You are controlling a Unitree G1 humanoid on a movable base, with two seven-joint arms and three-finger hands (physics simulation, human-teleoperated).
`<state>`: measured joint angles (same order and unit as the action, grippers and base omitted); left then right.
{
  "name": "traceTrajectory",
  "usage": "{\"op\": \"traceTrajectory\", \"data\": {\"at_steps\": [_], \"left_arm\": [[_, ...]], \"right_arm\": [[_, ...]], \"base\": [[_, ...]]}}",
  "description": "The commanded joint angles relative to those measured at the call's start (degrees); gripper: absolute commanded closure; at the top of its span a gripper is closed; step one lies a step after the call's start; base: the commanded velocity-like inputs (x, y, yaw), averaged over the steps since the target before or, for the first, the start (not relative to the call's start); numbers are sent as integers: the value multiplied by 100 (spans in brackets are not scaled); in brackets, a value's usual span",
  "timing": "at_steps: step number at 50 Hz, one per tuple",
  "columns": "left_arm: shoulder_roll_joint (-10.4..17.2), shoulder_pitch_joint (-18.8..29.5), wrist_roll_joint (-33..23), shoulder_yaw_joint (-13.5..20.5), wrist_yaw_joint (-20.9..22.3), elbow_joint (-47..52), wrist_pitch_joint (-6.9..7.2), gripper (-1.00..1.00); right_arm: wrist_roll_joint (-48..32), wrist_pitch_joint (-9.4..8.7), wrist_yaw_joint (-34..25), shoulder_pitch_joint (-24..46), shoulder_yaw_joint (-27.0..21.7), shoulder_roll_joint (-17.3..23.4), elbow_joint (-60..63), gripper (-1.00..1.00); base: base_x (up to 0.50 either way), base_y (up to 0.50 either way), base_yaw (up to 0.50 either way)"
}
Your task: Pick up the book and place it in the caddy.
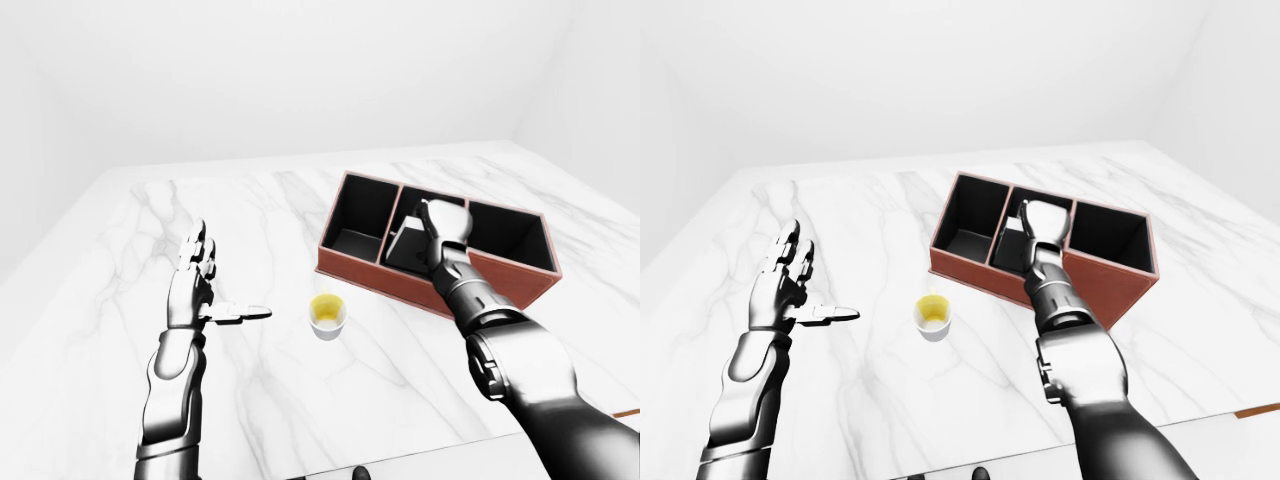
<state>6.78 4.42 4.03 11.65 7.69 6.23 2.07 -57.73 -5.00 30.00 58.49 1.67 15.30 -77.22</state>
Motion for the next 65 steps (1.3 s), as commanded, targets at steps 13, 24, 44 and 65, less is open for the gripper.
{"op": "traceTrajectory", "data": {"at_steps": [13, 24, 44, 65], "left_arm": [[52, 77, 68, 29, 14, -290, -168, -100], [38, 26, 54, -1, 11, -148, -98, -100], [50, 70, 68, 24, 23, -263, -138, -100], [28, 33, 66, 1, 9, -213, -117, -100]], "right_arm": [[-276, 0, 0, 142, -60, 3, -15, 100], [-294, 0, 0, 184, -71, 28, -36, 100], [-573, 0, 0, 290, -55, 15, -88, -100], [-632, 0, 0, 281, -28, -52, 26, -100]], "base": [[0, 0, 0], [0, 0, 0], [0, 0, 0], [0, 0, 0]]}}
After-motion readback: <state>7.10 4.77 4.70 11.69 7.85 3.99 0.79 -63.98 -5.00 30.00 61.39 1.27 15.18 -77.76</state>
